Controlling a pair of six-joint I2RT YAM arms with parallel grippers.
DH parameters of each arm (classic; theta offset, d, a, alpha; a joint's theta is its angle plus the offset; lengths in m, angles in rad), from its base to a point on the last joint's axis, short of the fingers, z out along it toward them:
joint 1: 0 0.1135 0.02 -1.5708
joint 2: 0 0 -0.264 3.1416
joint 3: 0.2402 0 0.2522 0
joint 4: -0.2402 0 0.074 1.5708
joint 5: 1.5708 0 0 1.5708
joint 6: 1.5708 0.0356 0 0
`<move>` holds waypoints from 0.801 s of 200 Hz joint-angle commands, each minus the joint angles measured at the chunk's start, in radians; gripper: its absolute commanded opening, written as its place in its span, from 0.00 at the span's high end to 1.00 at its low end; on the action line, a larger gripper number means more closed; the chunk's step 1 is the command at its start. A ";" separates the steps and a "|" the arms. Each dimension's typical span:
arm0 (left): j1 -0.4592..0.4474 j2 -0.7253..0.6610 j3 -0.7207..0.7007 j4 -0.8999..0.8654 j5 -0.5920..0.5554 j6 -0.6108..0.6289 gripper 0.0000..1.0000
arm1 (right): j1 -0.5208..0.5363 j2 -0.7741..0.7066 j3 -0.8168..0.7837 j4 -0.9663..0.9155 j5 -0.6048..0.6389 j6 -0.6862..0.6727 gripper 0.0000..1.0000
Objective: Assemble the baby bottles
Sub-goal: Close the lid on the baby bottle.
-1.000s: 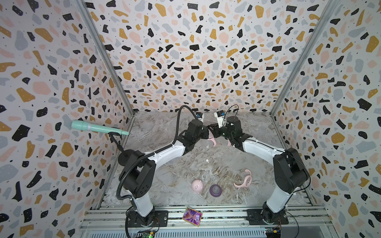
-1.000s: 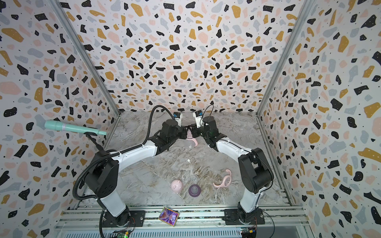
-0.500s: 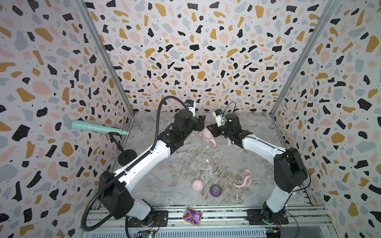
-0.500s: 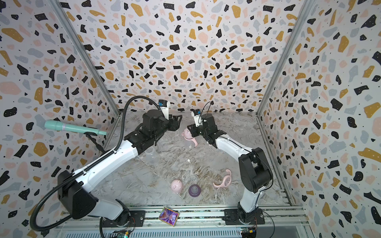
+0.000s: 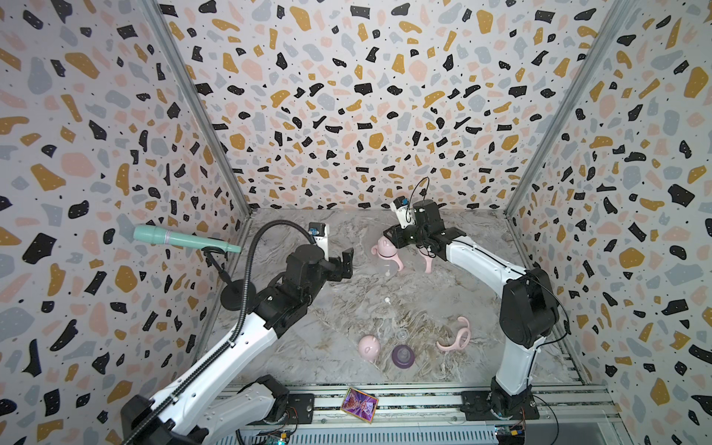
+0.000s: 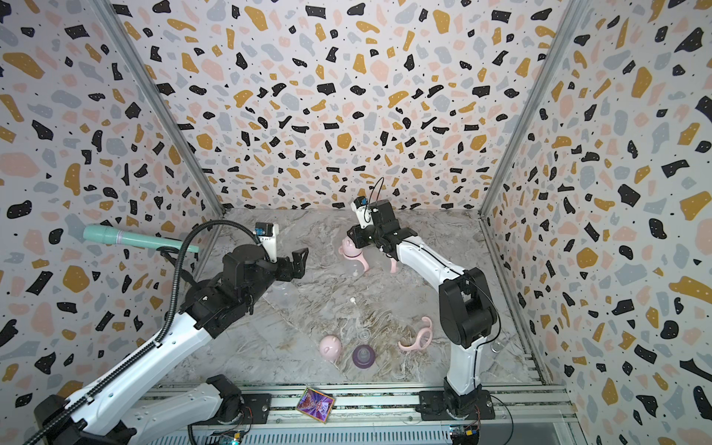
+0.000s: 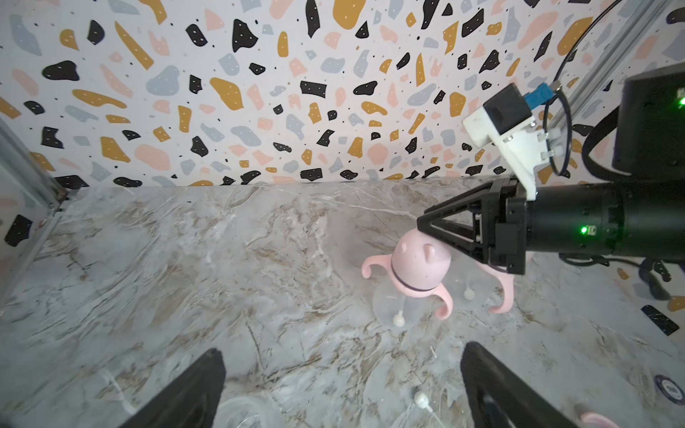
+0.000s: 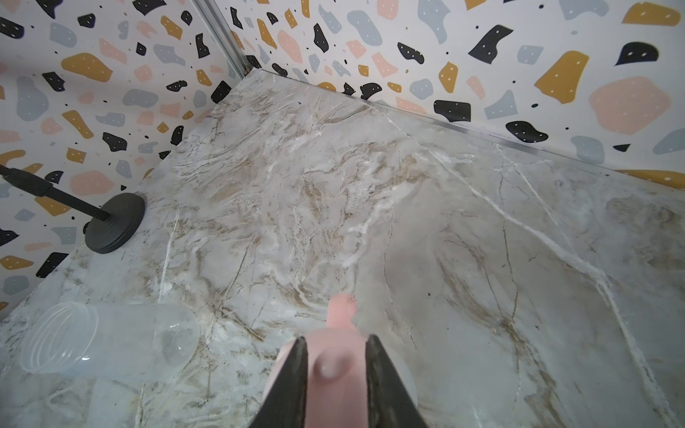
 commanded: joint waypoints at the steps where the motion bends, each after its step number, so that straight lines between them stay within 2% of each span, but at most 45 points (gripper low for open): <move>1: 0.012 -0.052 -0.042 -0.018 -0.047 -0.004 0.00 | -0.002 -0.017 0.072 -0.077 -0.001 -0.023 0.71; 32: 0.021 -0.096 -0.071 -0.040 -0.071 -0.013 0.00 | -0.003 -0.030 0.141 -0.125 -0.003 -0.032 0.68; 44: 0.023 -0.110 -0.076 -0.050 -0.093 -0.013 0.00 | 0.002 -0.040 0.180 -0.156 -0.025 -0.059 0.63; 56: 0.031 -0.119 -0.079 -0.062 -0.129 -0.013 0.00 | 0.019 -0.060 0.206 -0.181 -0.041 -0.100 0.51; 78: 0.059 -0.128 -0.074 -0.100 -0.227 -0.014 0.00 | 0.072 -0.083 0.255 -0.277 -0.160 -0.225 0.15; 93: 0.107 -0.132 -0.069 -0.131 -0.270 -0.021 0.01 | 0.138 -0.086 0.259 -0.349 -0.198 -0.313 0.05; 105: 0.165 -0.141 -0.075 -0.142 -0.275 -0.023 0.00 | 0.212 -0.098 0.219 -0.364 -0.152 -0.369 0.00; 124: 0.279 -0.161 -0.098 -0.134 -0.219 -0.019 0.01 | 0.330 -0.110 0.125 -0.321 -0.066 -0.415 0.01; 143: 0.366 -0.174 -0.121 -0.127 -0.178 -0.015 0.01 | 0.395 -0.097 0.056 -0.235 -0.069 -0.383 0.01; 160: 0.407 -0.181 -0.132 -0.124 -0.163 -0.012 0.01 | 0.424 -0.058 0.045 -0.175 -0.088 -0.339 0.01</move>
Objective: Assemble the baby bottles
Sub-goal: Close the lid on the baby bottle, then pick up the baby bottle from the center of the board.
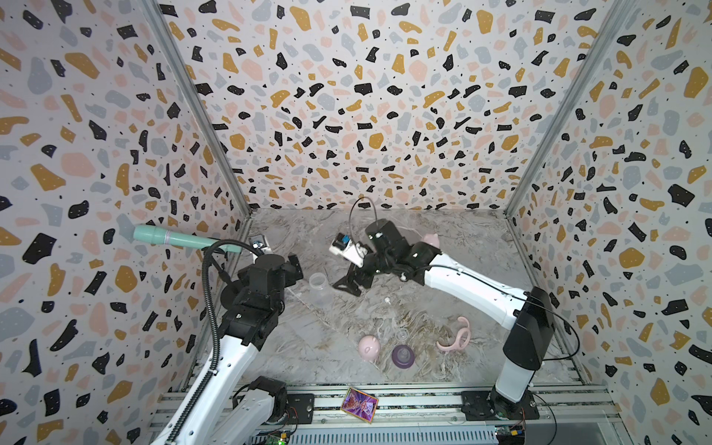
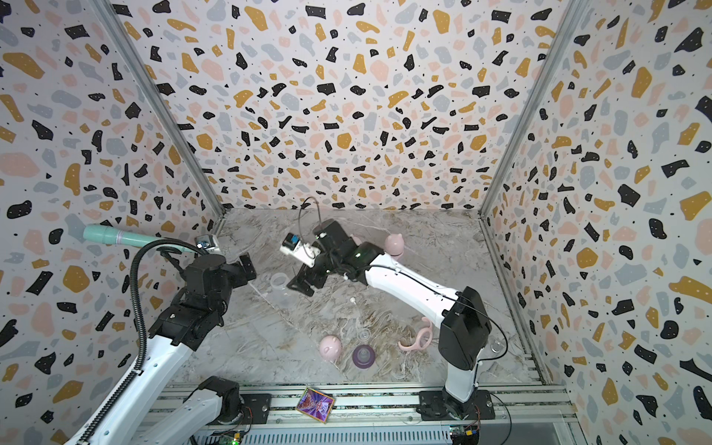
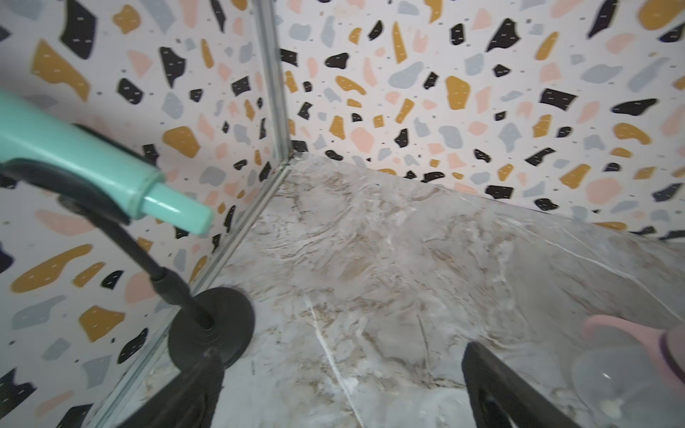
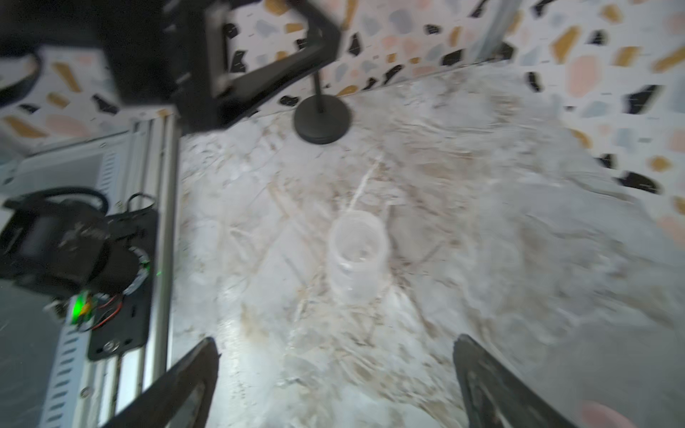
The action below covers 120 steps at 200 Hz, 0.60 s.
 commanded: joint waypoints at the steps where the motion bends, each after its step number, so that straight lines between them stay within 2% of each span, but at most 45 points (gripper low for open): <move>1: 0.047 -0.016 -0.022 0.007 0.034 0.003 0.01 | 0.008 0.022 -0.021 0.070 0.003 0.012 0.01; 53: 0.071 -0.066 -0.049 0.004 0.014 0.001 0.00 | 0.036 0.193 0.060 0.180 0.071 0.117 0.01; 120: 0.073 -0.132 -0.094 0.024 0.083 0.010 0.01 | 0.036 0.341 0.176 0.233 0.072 0.172 0.01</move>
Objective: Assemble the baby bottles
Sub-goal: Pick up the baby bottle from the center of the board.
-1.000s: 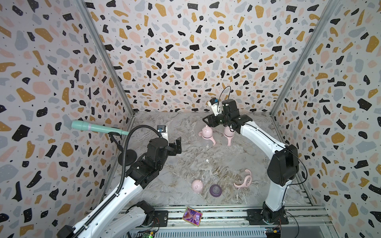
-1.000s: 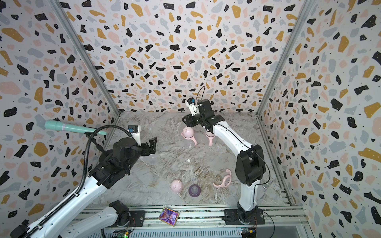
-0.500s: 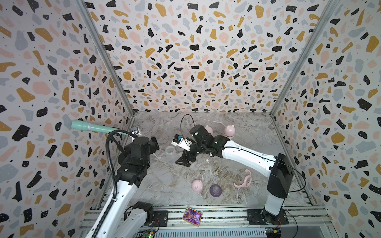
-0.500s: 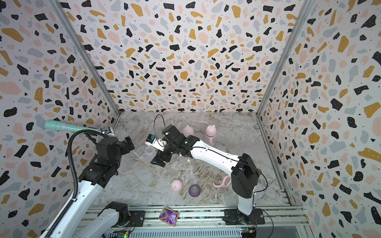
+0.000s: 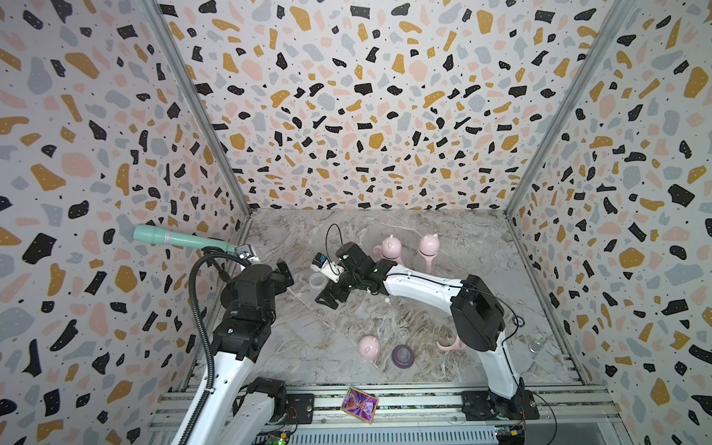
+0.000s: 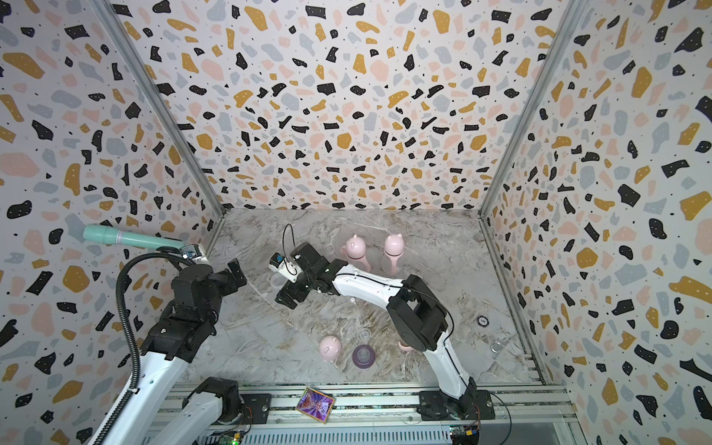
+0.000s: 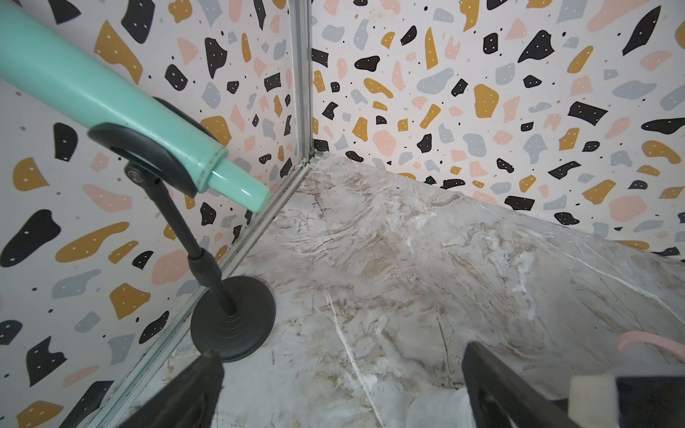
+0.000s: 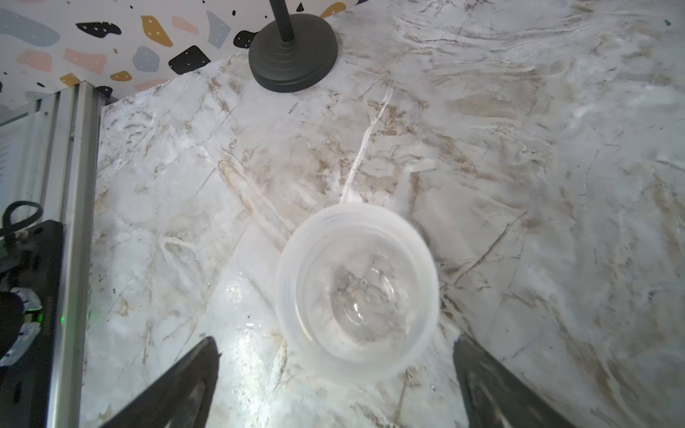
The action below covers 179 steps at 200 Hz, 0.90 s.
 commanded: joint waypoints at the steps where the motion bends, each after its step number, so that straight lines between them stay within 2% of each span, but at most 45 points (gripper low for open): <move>1: 0.005 -0.027 -0.024 0.031 0.041 0.009 0.01 | 0.000 0.007 0.077 0.046 -0.004 0.034 0.01; 32: 0.005 -0.067 -0.037 0.042 0.062 0.015 0.01 | 0.001 0.081 0.150 0.044 -0.029 0.048 0.00; 59: 0.005 -0.090 -0.031 0.029 0.069 0.032 0.01 | 0.000 0.119 0.194 0.033 -0.059 0.064 0.08; 102: 0.005 -0.104 -0.019 0.015 0.080 0.048 0.00 | 0.000 0.139 0.211 0.010 -0.053 0.073 0.15; 114: 0.005 -0.104 -0.017 0.017 0.092 0.055 0.00 | 0.000 0.139 0.213 0.005 -0.042 0.075 0.21; 145: 0.005 -0.117 -0.029 0.052 0.153 0.093 0.00 | -0.002 0.129 0.222 -0.028 -0.028 0.077 0.45; 179: 0.005 -0.126 -0.050 0.127 0.249 0.150 0.01 | -0.013 0.028 0.197 -0.072 -0.042 0.102 0.65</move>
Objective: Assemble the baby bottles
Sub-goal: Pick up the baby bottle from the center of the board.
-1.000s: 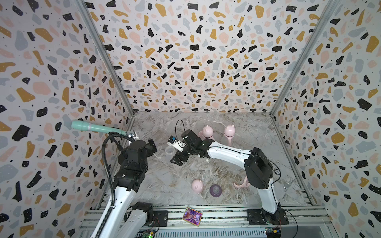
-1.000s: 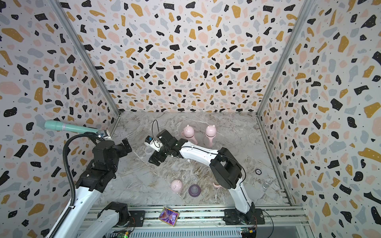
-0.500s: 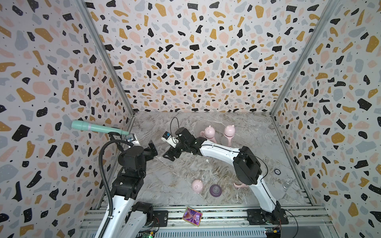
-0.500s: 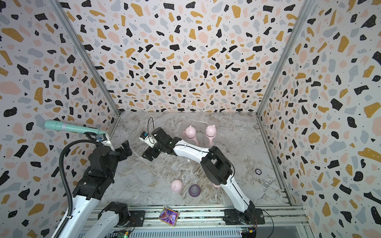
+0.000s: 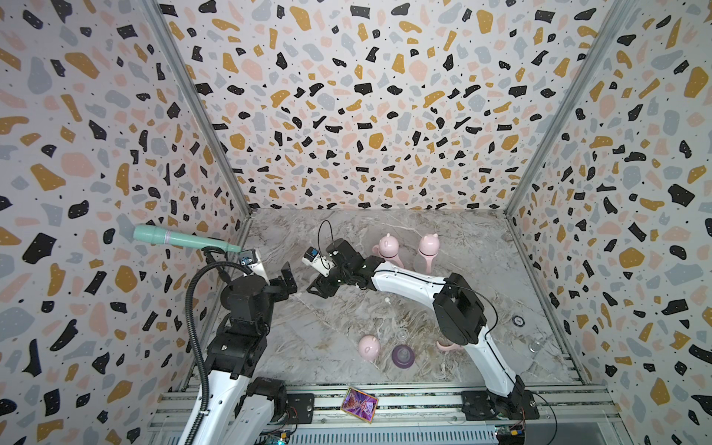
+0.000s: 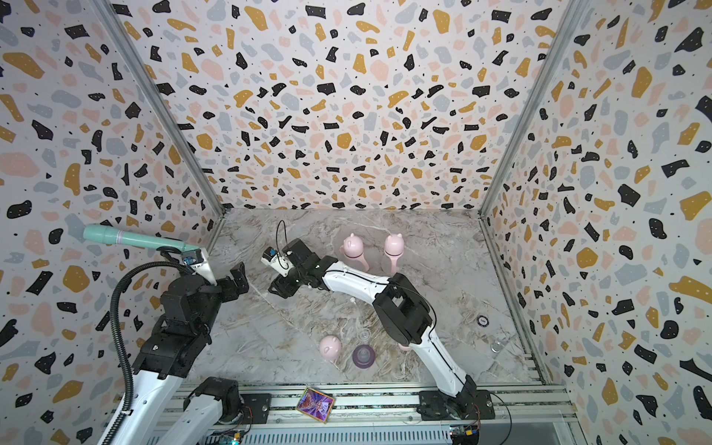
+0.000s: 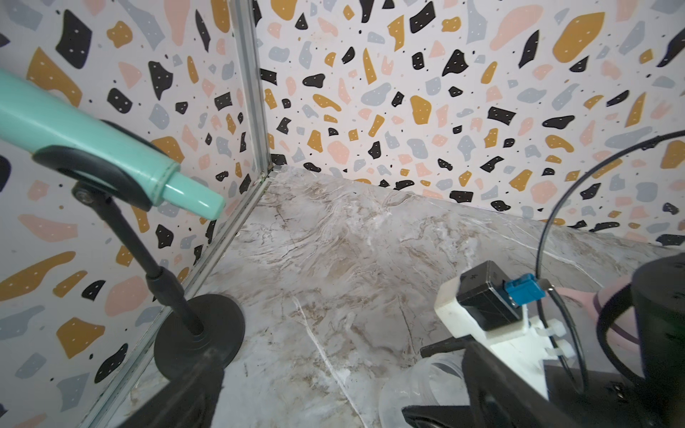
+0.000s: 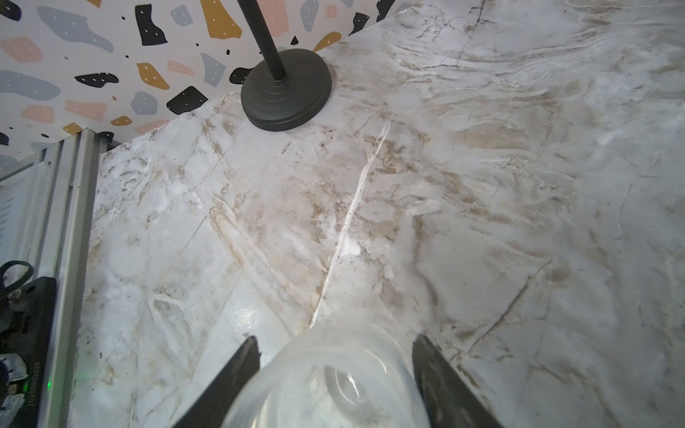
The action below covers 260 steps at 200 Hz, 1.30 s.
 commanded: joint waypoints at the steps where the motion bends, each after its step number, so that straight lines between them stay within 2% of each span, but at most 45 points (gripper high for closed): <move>1: 0.005 -0.013 -0.018 0.108 0.094 0.063 0.00 | -0.011 -0.125 0.010 -0.068 -0.010 0.027 0.66; 14: 0.005 -0.022 -0.038 0.171 0.163 0.090 0.01 | -0.018 -0.206 -0.037 -0.076 -0.016 0.051 0.67; 48: 0.004 -0.010 -0.082 0.350 0.546 0.233 0.00 | -0.060 -0.464 -0.200 -0.103 -0.004 0.106 0.68; 67: 0.002 0.013 -0.096 0.423 0.682 0.279 0.00 | -0.111 -0.598 -0.291 -0.123 0.034 0.146 0.69; 82: -0.032 0.029 -0.110 0.440 0.715 0.356 0.00 | -0.175 -0.692 -0.368 -0.104 0.026 0.183 0.70; 97: -0.105 0.038 -0.109 0.421 0.692 0.460 0.00 | -0.247 -0.773 -0.434 -0.042 -0.082 0.230 0.71; 110: -0.166 0.045 -0.107 0.427 0.681 0.494 0.00 | -0.280 -0.832 -0.470 0.015 -0.158 0.261 0.72; 147: -0.289 0.100 -0.088 0.487 0.733 0.492 0.01 | -0.278 -0.913 -0.479 0.079 -0.229 0.295 0.74; 184: -0.385 0.185 -0.045 0.508 0.764 0.469 0.01 | -0.227 -0.978 -0.549 0.203 -0.256 0.329 0.75; 207: -0.401 0.222 -0.041 0.564 0.781 0.419 0.02 | -0.182 -1.009 -0.612 0.329 -0.279 0.364 0.76; 260: -0.401 0.218 -0.040 0.653 0.815 0.320 0.07 | -0.154 -1.029 -0.686 0.445 -0.302 0.421 0.76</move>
